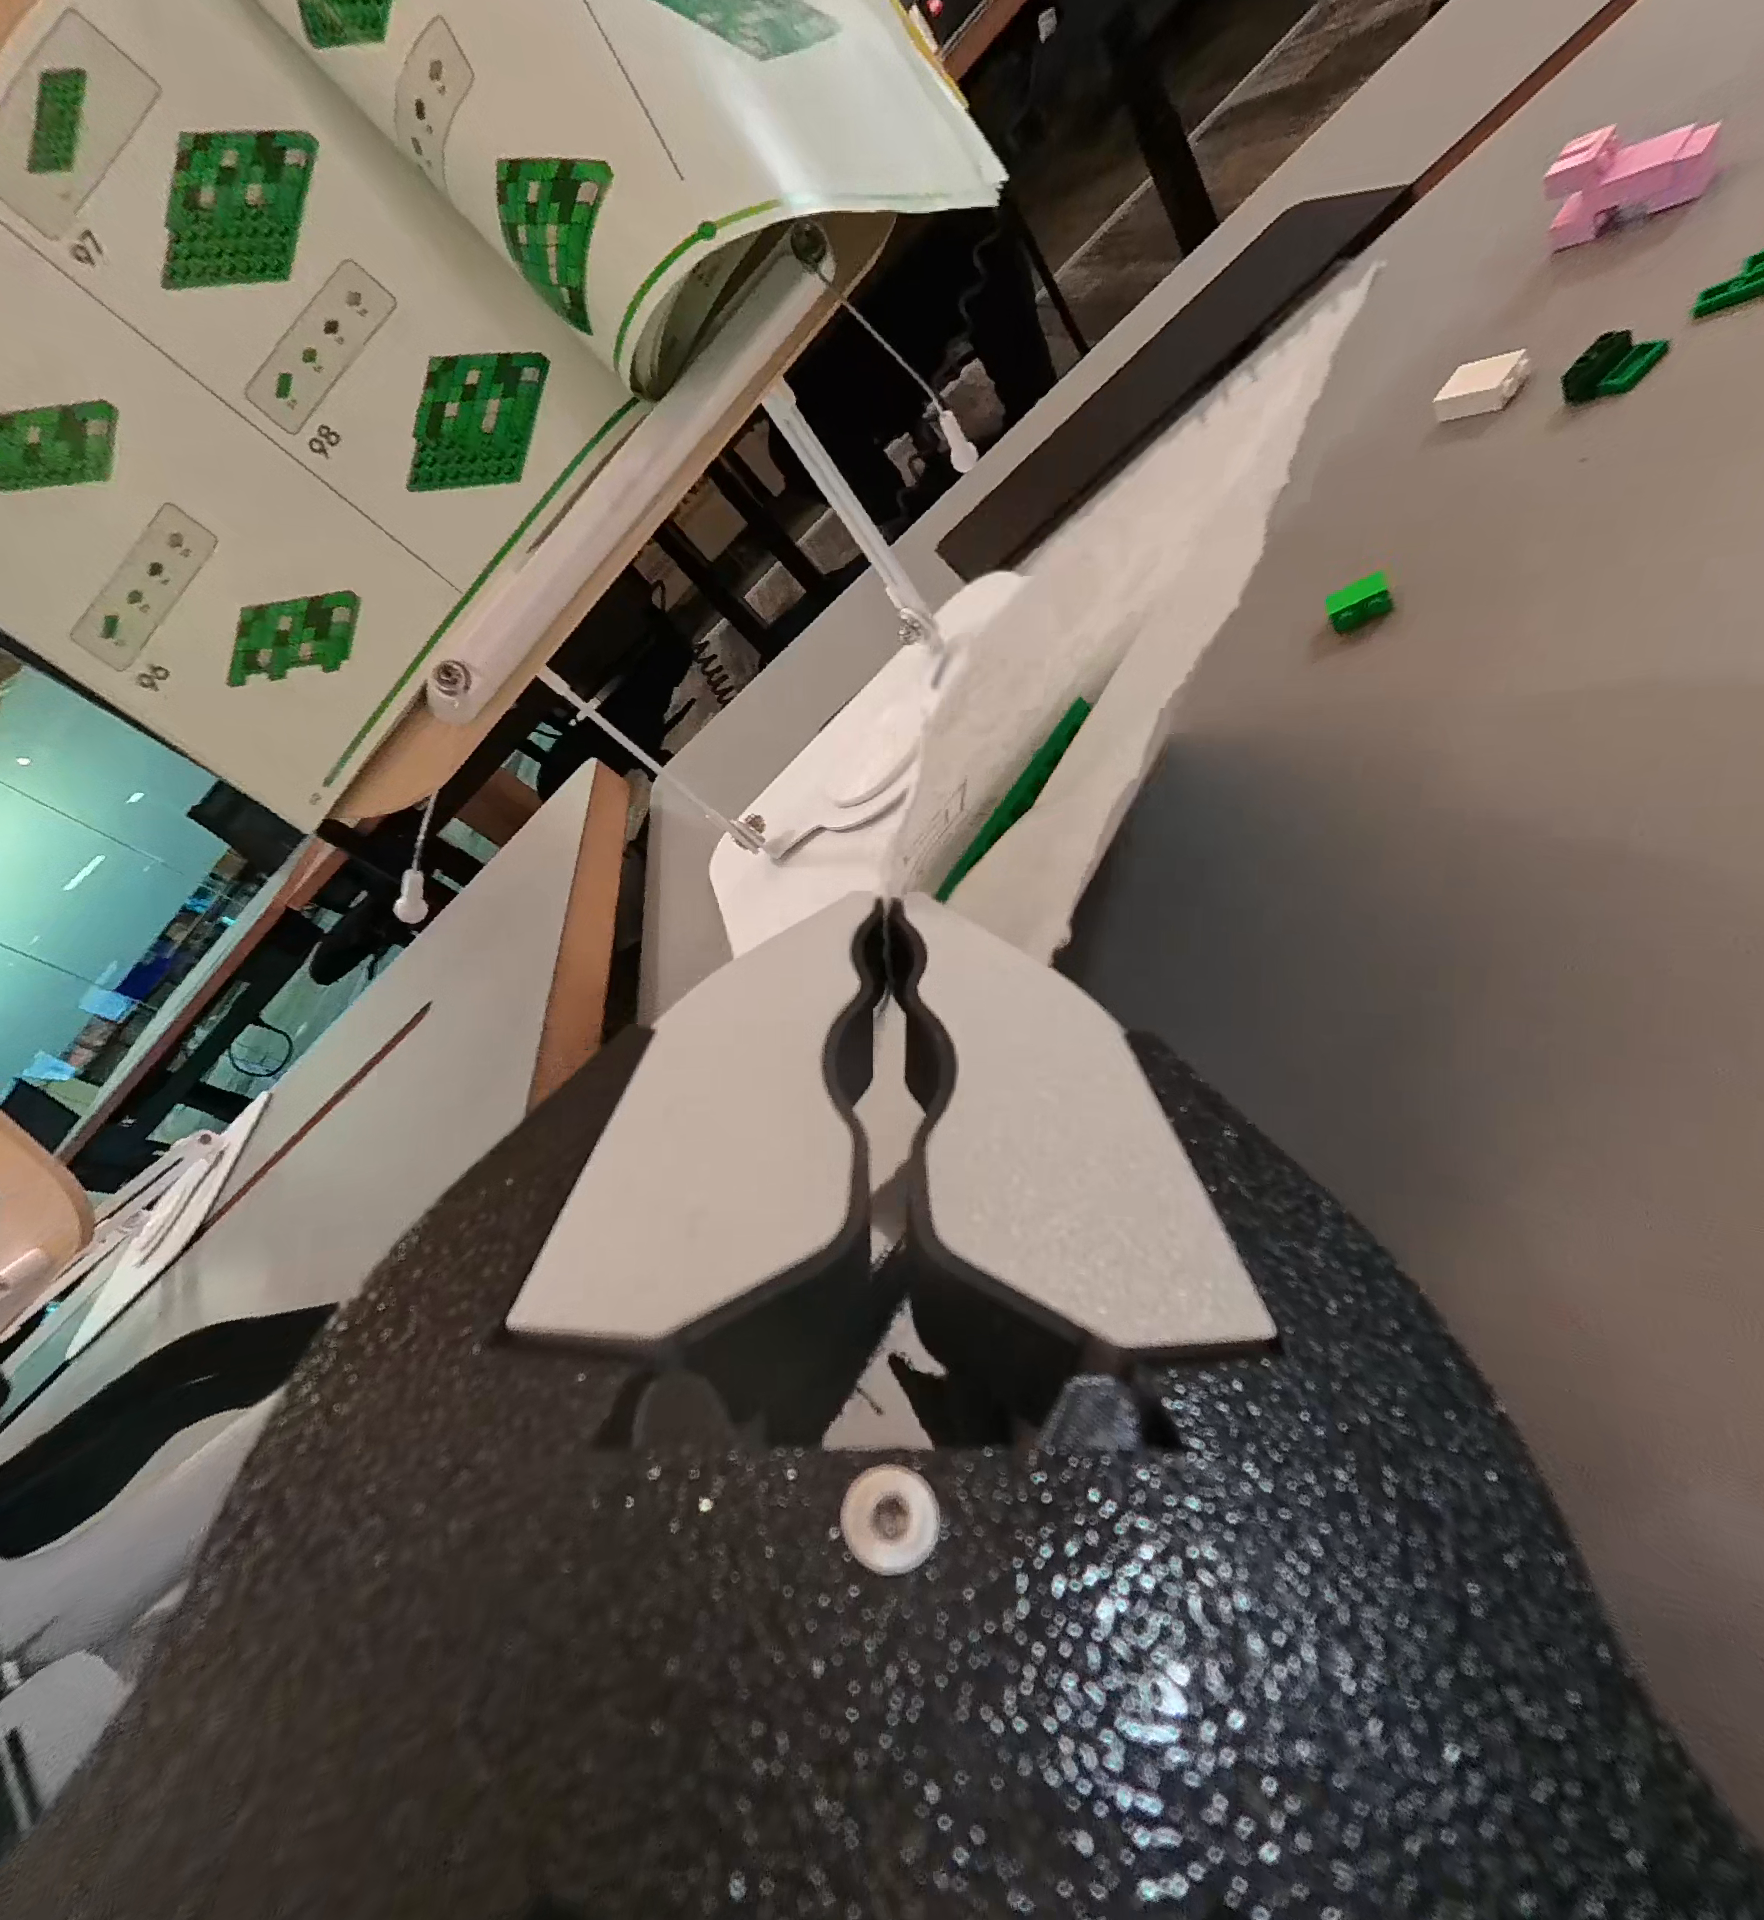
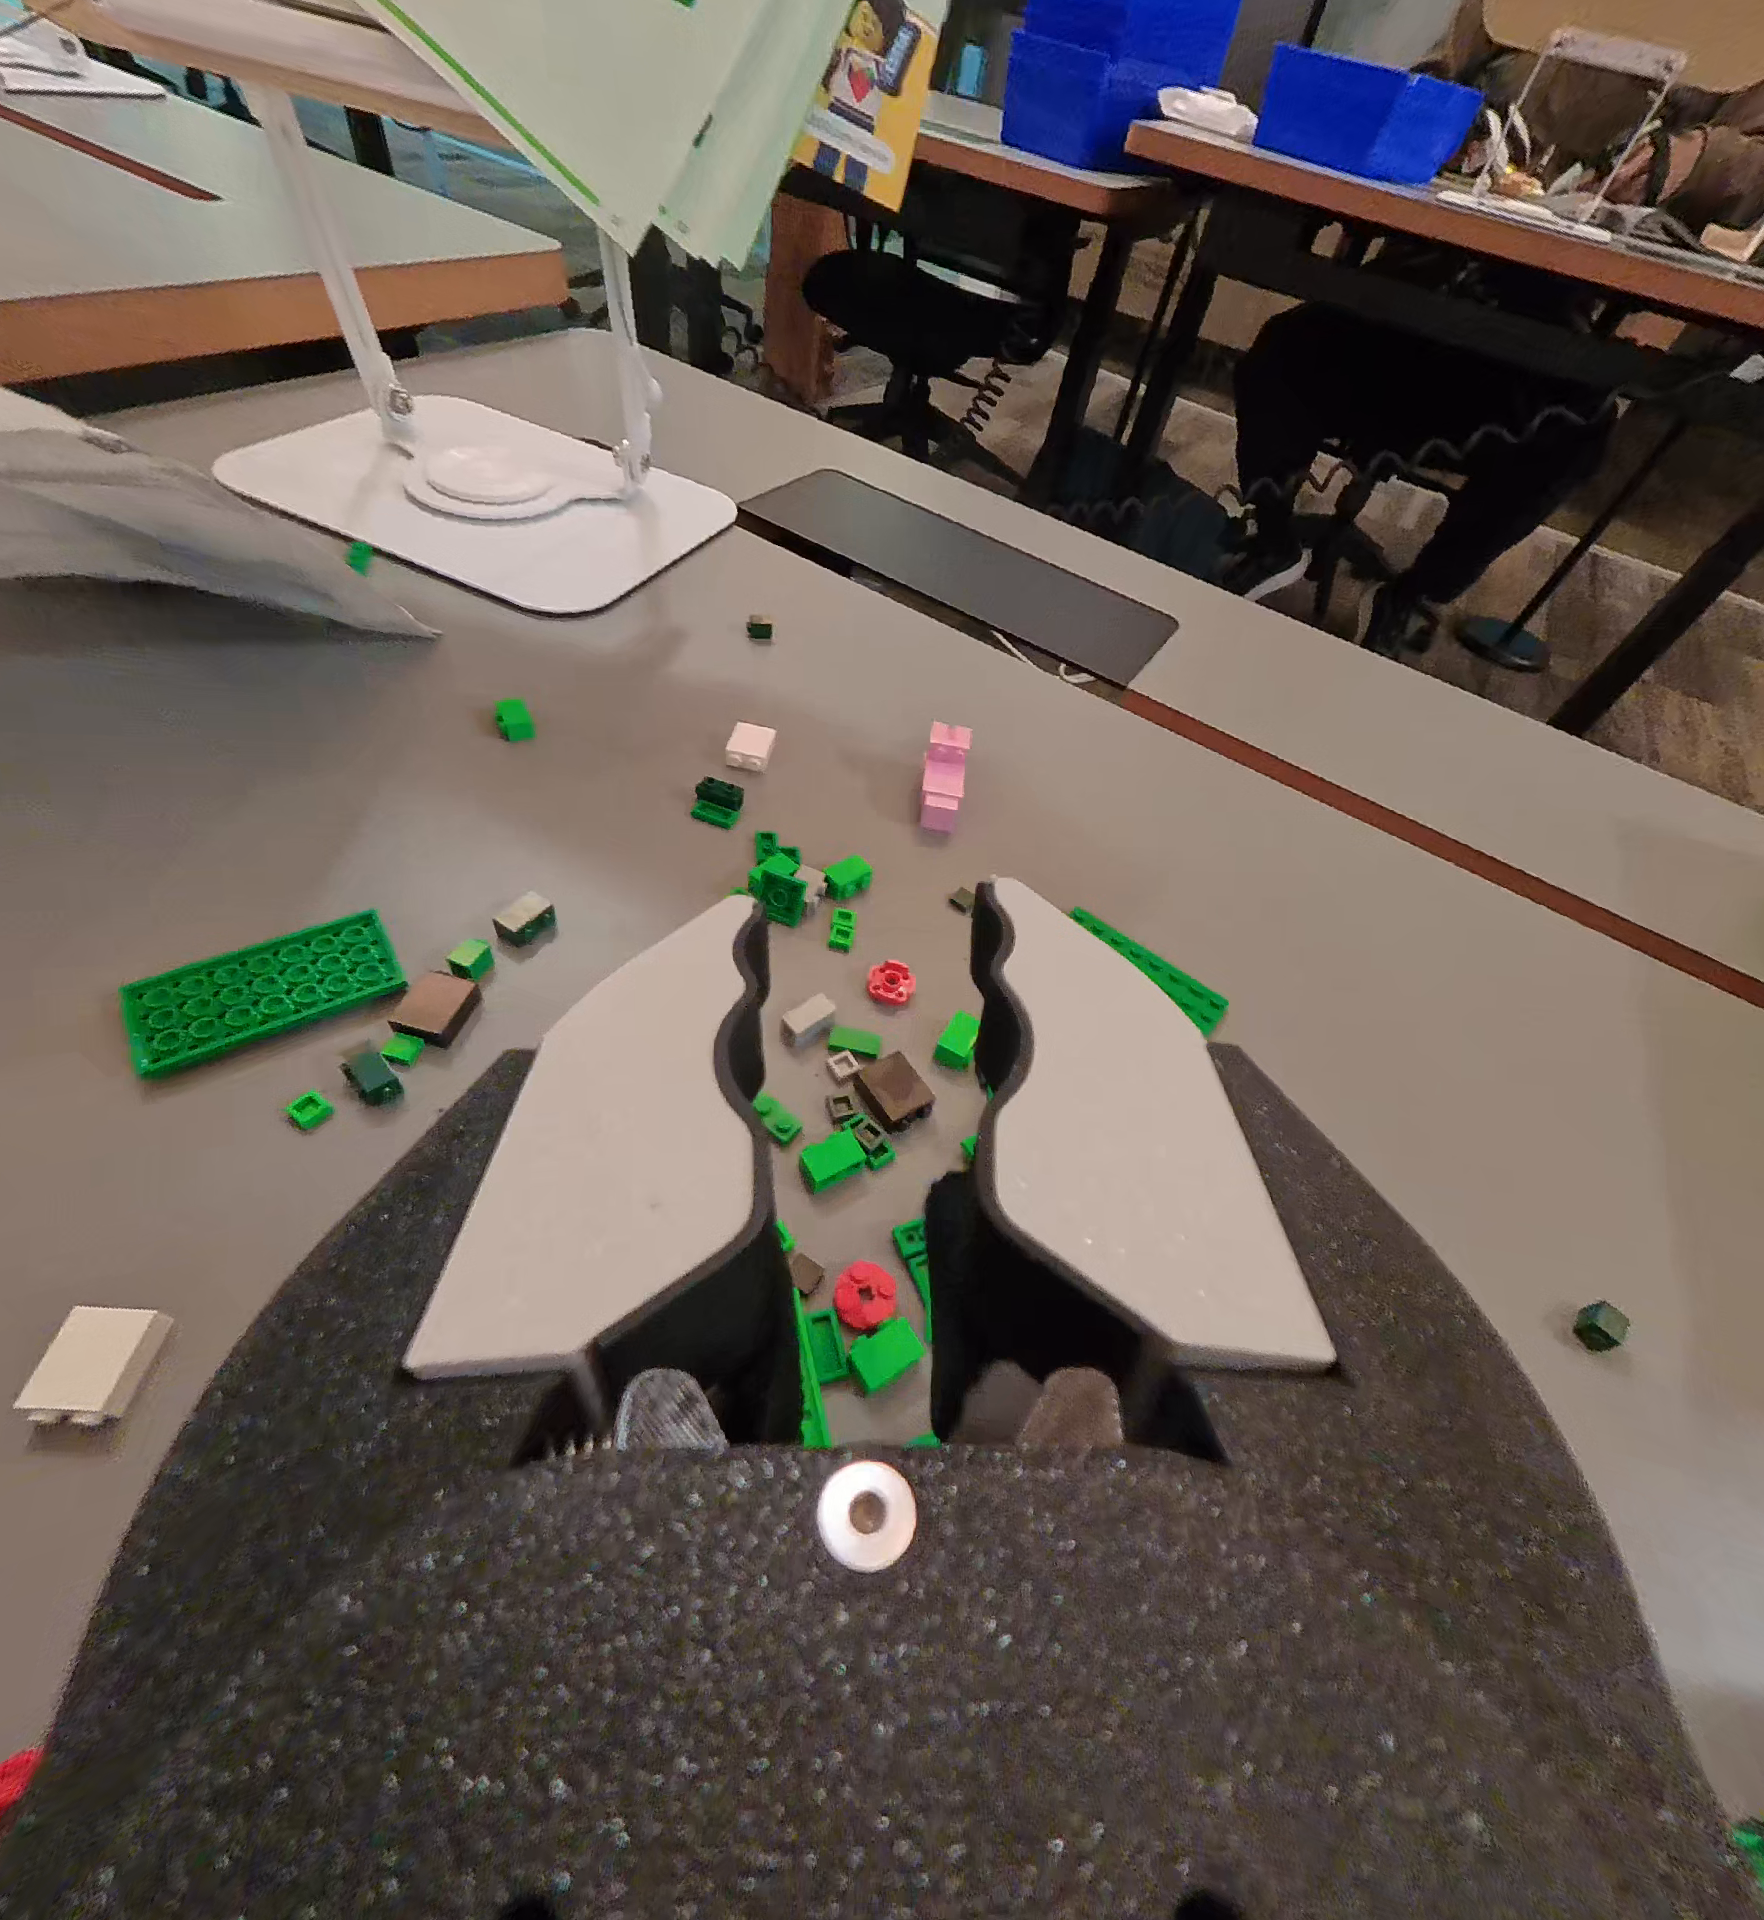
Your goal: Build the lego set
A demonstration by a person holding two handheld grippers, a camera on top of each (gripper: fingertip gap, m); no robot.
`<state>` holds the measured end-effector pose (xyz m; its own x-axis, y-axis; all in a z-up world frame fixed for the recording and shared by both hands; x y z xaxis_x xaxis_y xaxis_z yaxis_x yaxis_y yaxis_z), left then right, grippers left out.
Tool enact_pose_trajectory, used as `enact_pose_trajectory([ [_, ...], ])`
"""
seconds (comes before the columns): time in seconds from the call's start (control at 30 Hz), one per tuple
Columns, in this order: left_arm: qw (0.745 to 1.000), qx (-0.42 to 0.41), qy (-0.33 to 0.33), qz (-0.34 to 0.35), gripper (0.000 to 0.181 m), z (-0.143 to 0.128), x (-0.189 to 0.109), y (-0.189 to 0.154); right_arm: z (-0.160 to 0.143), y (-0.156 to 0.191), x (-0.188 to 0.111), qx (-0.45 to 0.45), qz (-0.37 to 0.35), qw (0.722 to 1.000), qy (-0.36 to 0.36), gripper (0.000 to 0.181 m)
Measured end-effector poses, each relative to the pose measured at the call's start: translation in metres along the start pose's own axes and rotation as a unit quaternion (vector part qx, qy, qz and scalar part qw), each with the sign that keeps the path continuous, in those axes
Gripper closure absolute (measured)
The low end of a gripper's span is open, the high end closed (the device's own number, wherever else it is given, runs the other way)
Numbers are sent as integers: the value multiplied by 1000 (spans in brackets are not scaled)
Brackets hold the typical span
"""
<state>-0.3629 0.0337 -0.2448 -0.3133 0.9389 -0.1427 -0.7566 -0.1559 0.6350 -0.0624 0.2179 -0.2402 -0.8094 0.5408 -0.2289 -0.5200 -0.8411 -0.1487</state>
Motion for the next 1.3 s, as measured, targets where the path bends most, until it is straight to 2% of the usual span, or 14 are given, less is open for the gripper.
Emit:
enact_pose_trajectory([
  [0.27,1000,-7,3,-12,181,-3,3,-4,-11,-10,-1,-14,-11,999,36,141],
  [0.43,1000,-8,0,-17,181,-5,4,-5,-23,-3,2,3,28,997,70,155],
  [0.53,999,-21,-3,-27,181,-8,6,-8,-27,-4,4,-8,18,996,84,155],
  [1.0,999,-26,-4,-32,181,-13,8,-8,-24,1,7,-36,2,996,76,151],
  [1.3,1000,7,-10,-23,181,-10,7,-11,-21,2,6,-33,5,997,68,156],
])
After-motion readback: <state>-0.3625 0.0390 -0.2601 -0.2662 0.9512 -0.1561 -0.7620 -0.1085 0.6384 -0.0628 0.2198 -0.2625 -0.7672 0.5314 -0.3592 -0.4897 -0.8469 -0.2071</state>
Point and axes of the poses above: each gripper's, where its closed fingertips meet, x out along the fingers, z out of its top, y = z × x across the jaws, the point moved 2 cm from there along -x, back along the fingers, and after that the axes turned 4 degrees about -y, right-handed, at the moved point
